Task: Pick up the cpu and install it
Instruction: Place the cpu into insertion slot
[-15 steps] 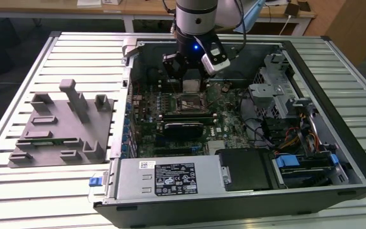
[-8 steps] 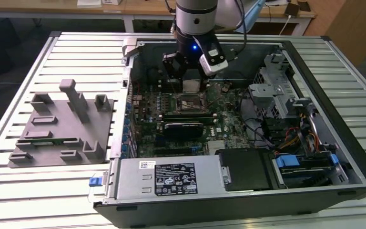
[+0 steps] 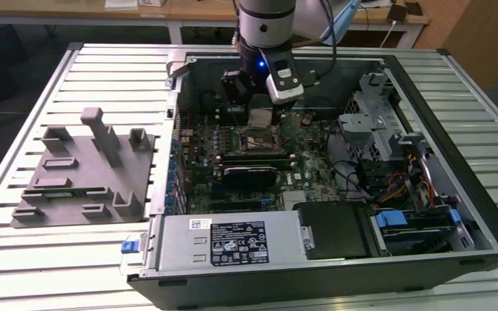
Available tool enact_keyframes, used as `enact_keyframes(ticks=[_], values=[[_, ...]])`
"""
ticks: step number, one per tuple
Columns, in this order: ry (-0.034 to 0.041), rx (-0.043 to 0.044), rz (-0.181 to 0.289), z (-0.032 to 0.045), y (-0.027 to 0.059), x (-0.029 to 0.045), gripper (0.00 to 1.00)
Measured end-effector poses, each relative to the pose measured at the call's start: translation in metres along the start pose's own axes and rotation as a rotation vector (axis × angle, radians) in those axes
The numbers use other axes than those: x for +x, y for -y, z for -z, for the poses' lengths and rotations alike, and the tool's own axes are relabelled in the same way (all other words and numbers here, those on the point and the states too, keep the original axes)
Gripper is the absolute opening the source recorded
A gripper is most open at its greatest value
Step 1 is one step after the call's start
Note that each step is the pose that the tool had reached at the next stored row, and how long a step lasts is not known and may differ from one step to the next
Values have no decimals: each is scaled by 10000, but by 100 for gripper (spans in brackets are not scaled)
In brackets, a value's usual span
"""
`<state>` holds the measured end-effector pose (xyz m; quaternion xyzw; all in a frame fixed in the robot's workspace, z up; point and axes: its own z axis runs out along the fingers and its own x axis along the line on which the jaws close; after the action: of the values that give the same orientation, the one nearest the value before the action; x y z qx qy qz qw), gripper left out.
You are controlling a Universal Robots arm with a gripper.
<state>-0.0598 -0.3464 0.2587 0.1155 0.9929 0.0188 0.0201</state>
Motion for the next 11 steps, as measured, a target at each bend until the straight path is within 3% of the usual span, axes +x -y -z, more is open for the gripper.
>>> enact_keyframes(ticks=[11], values=[[79, 67, -1887, -2, 0, 0, 54]])
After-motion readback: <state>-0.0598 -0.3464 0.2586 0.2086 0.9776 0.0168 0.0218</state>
